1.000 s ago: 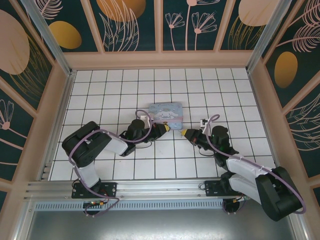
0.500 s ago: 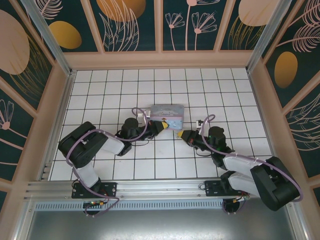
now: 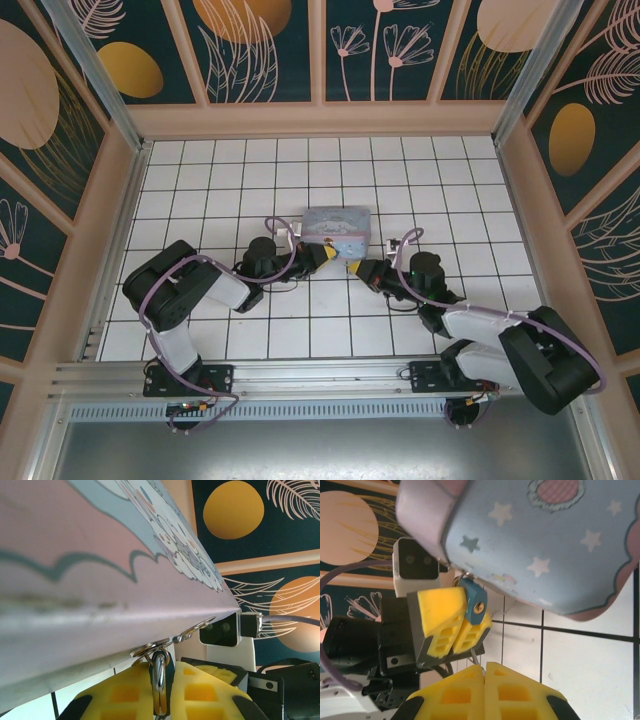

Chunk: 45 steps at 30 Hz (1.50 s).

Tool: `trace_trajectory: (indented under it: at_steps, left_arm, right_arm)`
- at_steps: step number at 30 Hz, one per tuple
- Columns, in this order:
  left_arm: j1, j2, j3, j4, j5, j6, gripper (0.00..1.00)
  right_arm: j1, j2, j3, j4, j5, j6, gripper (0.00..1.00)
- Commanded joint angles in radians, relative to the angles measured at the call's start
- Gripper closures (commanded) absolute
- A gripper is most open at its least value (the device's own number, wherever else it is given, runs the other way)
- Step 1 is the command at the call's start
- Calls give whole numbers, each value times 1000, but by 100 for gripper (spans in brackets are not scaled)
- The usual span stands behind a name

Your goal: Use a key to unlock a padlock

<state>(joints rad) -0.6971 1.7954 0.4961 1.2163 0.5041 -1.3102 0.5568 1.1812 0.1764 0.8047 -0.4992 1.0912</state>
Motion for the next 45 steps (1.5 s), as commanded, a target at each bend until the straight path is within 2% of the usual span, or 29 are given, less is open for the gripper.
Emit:
trace_trajectory:
  at_steps: [1, 25, 45]
  left_arm:
    - [2, -24, 10, 19, 26, 18, 100]
    - [3, -27, 3, 23, 17, 23, 100]
    - [3, -22, 1, 19, 17, 33, 100]
  right_arm:
    - [7, 44, 35, 36, 33, 15, 100]
    - [29, 141, 91, 86, 59, 45, 100]
    - [39, 134, 115, 68, 67, 40, 100]
